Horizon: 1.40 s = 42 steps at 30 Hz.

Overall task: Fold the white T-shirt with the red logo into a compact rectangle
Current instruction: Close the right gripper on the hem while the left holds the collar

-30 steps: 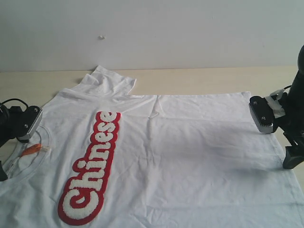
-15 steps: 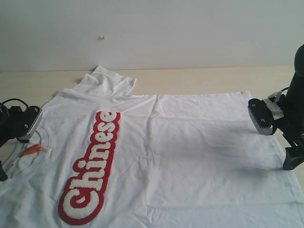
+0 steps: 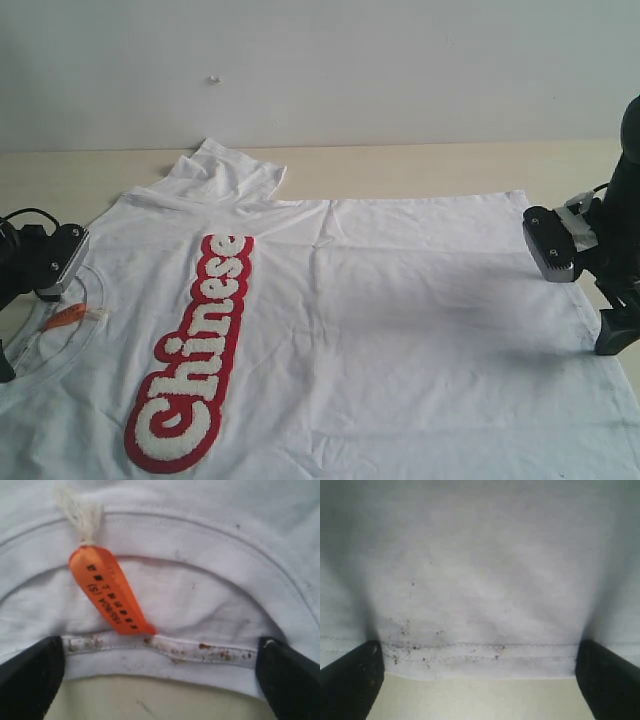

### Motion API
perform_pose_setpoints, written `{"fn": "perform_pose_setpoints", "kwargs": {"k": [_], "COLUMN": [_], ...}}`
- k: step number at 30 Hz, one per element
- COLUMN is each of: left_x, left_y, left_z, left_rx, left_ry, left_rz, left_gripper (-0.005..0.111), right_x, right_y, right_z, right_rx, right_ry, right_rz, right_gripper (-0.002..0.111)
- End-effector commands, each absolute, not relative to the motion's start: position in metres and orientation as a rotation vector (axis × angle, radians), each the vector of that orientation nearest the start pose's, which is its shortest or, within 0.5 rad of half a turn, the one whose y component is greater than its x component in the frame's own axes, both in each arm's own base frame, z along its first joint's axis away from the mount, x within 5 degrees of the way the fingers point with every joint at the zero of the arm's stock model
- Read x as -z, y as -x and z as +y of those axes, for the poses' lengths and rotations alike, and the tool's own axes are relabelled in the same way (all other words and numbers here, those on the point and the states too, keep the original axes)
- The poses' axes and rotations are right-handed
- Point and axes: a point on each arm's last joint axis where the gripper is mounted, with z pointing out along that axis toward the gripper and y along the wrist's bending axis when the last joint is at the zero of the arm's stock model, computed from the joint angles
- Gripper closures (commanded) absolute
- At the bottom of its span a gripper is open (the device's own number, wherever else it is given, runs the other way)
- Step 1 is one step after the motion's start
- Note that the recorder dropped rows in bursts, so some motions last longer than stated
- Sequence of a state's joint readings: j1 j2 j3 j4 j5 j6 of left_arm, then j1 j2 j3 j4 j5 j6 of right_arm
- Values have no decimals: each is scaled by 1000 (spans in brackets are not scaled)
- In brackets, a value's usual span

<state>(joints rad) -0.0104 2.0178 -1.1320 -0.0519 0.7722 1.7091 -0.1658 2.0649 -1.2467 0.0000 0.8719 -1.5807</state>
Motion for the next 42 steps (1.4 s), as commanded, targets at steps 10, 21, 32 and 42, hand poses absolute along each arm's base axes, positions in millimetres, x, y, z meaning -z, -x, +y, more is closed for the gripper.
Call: {"fn": "perform_pose_setpoints", "kwargs": {"k": [10,21,32,42], "left_x": [-85,-85,-85,-85], "left_y": [-354,-354,-354,-354], "left_z": [-6,-6,-6,-6], "left_rx": [44,44,44,49], "left_ry": [2387,2387,2387,2389], "left_rz": [-2151,-2151,-2151,-2153], "left_gripper": [2,2,2,2], "right_x": [-102,-102,-102,-102], "right_y": [-361,-361,-361,-363], "right_z": [-61,-61,-61,-60], "right_rx": [-63,-63,-63,-51], "right_ry": [2064,2064,2064,2021], "right_rz": [2412,2412,2412,2406], "right_gripper": [3,3,3,3]}}
